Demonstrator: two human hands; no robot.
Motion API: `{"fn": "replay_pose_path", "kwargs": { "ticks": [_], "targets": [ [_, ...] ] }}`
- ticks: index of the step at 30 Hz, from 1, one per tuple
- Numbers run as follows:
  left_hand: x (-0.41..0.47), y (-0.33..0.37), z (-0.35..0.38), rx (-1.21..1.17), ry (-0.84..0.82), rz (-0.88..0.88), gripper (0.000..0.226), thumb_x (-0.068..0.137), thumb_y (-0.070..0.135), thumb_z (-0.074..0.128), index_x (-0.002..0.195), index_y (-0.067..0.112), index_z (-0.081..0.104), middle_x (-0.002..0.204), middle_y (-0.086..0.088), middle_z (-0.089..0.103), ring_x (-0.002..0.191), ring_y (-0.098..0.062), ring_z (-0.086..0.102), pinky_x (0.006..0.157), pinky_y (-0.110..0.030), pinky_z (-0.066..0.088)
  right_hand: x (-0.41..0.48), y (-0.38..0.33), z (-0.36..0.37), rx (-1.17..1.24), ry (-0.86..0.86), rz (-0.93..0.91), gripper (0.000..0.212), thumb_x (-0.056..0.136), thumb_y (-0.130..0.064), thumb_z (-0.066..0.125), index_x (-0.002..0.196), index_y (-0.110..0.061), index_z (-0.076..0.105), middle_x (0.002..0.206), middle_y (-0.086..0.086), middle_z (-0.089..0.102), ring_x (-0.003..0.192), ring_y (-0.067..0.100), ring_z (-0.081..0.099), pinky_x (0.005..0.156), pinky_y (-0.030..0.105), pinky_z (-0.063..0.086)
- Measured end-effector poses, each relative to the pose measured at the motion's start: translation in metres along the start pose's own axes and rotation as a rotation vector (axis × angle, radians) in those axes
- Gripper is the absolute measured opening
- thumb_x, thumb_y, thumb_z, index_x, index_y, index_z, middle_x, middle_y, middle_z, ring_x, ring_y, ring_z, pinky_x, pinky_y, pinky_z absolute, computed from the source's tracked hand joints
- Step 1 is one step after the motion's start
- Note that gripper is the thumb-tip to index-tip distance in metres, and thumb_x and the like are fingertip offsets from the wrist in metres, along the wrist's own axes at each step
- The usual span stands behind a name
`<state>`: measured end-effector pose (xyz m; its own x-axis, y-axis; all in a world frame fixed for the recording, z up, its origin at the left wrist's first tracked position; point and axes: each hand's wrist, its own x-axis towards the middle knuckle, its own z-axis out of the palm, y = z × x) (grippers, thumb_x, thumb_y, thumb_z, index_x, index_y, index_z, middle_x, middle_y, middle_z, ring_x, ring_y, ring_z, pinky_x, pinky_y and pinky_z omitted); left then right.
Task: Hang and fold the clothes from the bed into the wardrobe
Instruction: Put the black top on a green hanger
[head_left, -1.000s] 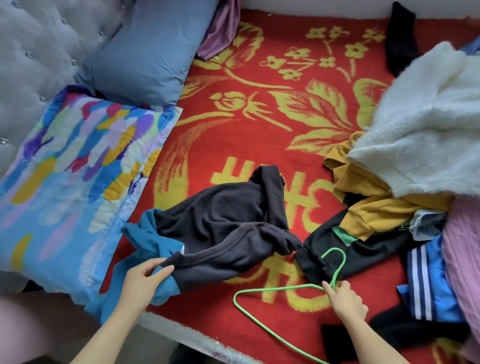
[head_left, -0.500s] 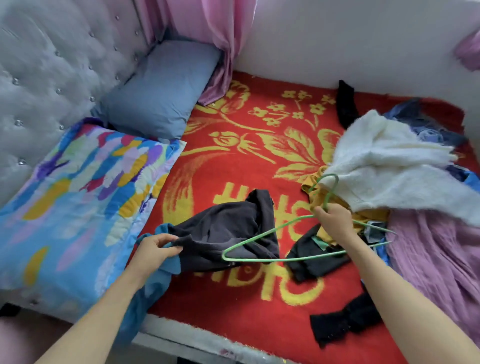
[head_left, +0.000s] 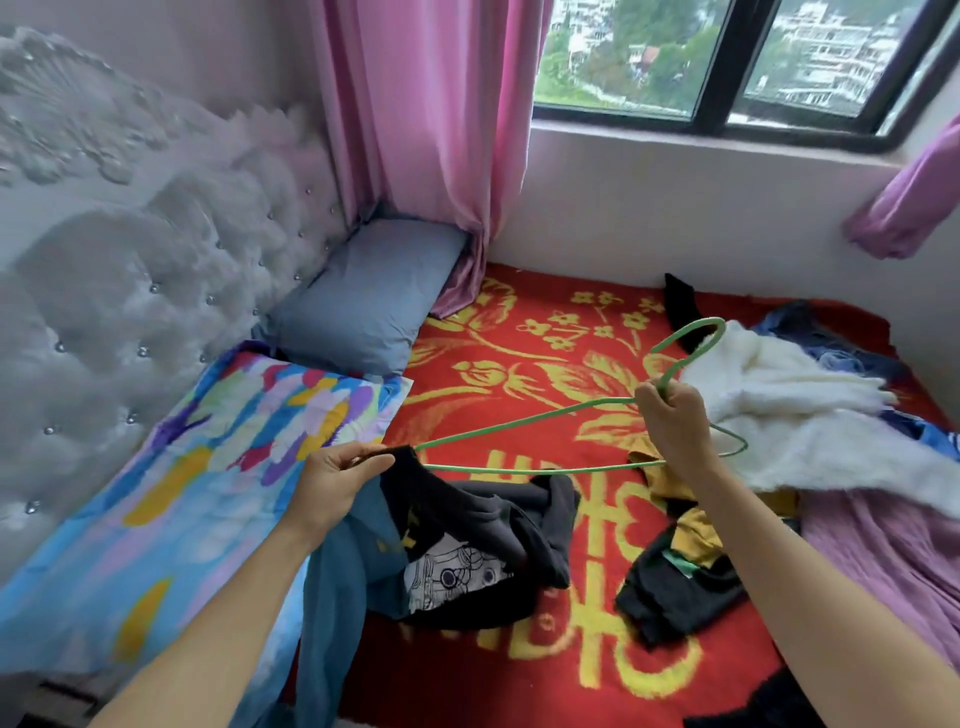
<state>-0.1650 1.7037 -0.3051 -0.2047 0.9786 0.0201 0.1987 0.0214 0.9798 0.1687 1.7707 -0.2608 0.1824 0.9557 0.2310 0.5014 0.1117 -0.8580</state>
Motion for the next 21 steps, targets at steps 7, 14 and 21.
{"fn": "replay_pose_path", "kwargs": {
  "ticks": [7, 14, 21],
  "targets": [
    [0.007, 0.018, -0.011, -0.052, 0.033, 0.135, 0.048, 0.08, -0.001, 0.065, 0.064, 0.044, 0.073, 0.068, 0.02, 0.07, 0.068, 0.007, 0.062, 0.07, -0.006, 0.046, 0.008, -0.028, -0.007, 0.182, 0.051, -0.022, 0.027, 0.078, -0.016, 0.044, 0.053, -0.012, 0.034, 0.042, -0.009, 0.028, 0.036, 0.005, 0.025, 0.041, 0.018, 0.02],
    [0.008, 0.017, -0.01, -0.069, 0.097, 0.156, 0.022, 0.085, -0.001, 0.062, 0.08, 0.02, 0.069, 0.069, 0.021, 0.069, 0.072, 0.008, 0.062, 0.072, -0.006, 0.046, 0.01, -0.019, -0.007, 0.295, 0.104, 0.17, 0.039, 0.089, 0.002, 0.042, 0.053, -0.014, 0.036, 0.031, -0.012, 0.025, 0.032, 0.004, 0.022, 0.037, 0.015, 0.017],
    [0.003, 0.015, -0.005, -0.098, 0.101, 0.153, 0.023, 0.086, -0.001, 0.059, 0.078, 0.02, 0.066, 0.068, 0.024, 0.068, 0.071, 0.01, 0.061, 0.07, -0.004, 0.046, 0.0, -0.008, -0.009, 0.218, 0.077, 0.172, 0.038, 0.089, 0.002, 0.043, 0.055, -0.014, 0.037, 0.031, -0.011, 0.026, 0.032, 0.004, 0.024, 0.036, 0.014, 0.018]
  ]
}}
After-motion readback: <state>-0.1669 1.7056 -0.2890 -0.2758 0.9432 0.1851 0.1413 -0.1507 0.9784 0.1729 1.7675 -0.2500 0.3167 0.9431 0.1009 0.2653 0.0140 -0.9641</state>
